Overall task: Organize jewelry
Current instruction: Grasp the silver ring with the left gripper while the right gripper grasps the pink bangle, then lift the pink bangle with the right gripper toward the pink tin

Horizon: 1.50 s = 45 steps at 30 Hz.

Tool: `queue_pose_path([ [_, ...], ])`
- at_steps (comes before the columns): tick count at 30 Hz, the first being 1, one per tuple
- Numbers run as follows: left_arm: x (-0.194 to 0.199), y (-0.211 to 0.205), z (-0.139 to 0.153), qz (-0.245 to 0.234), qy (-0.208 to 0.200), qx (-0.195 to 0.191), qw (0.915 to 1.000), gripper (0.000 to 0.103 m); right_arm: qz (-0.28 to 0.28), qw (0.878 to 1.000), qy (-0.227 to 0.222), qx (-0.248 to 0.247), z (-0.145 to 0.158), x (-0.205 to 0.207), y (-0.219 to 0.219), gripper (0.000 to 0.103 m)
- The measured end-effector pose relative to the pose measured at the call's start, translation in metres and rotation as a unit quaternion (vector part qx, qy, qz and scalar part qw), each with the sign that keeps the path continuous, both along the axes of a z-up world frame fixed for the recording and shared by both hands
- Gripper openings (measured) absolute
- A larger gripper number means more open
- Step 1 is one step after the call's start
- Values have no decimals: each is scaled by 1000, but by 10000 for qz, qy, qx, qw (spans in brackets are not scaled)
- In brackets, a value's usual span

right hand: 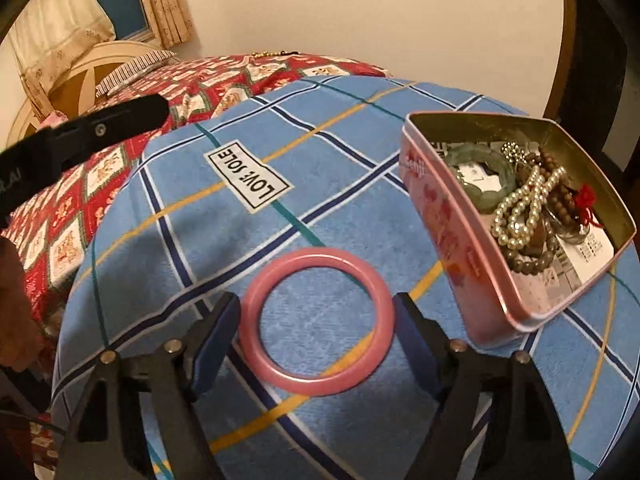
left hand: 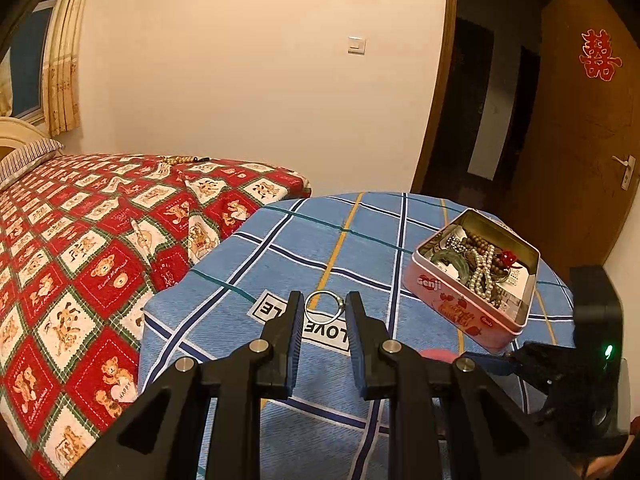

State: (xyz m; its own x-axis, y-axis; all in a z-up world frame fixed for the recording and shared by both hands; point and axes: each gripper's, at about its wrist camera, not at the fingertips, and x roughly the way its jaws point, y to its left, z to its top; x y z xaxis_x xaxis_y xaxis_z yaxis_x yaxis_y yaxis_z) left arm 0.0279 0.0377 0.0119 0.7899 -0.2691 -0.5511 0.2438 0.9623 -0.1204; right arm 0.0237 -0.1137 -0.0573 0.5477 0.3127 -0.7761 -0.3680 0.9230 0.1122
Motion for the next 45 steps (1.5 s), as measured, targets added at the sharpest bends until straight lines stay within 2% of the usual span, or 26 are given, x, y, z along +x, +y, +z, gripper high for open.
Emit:
queue_pose_path([
  [1,0,0,0,-2,0,-16,10000,21,-65,10000,-5,50,1,-1,-4,34],
  [2,0,0,0,-5,4,-31,10000,21,-213,9997,-27,-96,1,0,-9,15],
  [5,-1,-2,-1,-22,12,-26,10000,21,-230,9992,110,317,-2,3,-26,15],
  [8,-2,-2,-1,-26,26,-35,10000,21,-254,9958,128,868,1,0,-38,15],
  [9,-2,-2,-1,-23,28,-29,10000,21,-297,9944,113,1006,3,-2,-42,19],
  [11,-2,-1,0,-13,18,-35,10000,21,-325,9937,138,1064,4,-6,-46,40],
  [12,-2,0,0,-6,17,-47,10000,21,-357,9937,160,1049,5,-9,-48,67],
  [13,-2,0,0,-1,21,-61,10000,21,-379,9937,156,1044,5,-10,-48,84],
  [18,-2,1,0,32,20,-27,10000,21,-96,9959,146,886,6,-10,-28,84],
  [21,-2,5,2,79,17,-42,10000,21,349,9984,192,411,1,-11,4,86],
  [24,-4,8,3,87,-5,-46,10000,21,482,9979,-5,-434,-3,-12,32,83],
  [26,-5,9,4,78,-23,-39,10000,21,502,9970,-27,-594,-3,-14,35,83],
  [33,-6,9,4,71,-38,-80,9999,21,360,9989,15,-287,0,-20,13,82],
  [39,-7,4,7,10,-63,-83,9999,21,34,9980,-588,227,28,-36,-10,82],
  [45,-11,-8,15,-154,-180,-102,9997,21,-217,9934,-1066,372,53,-43,-27,82],
])
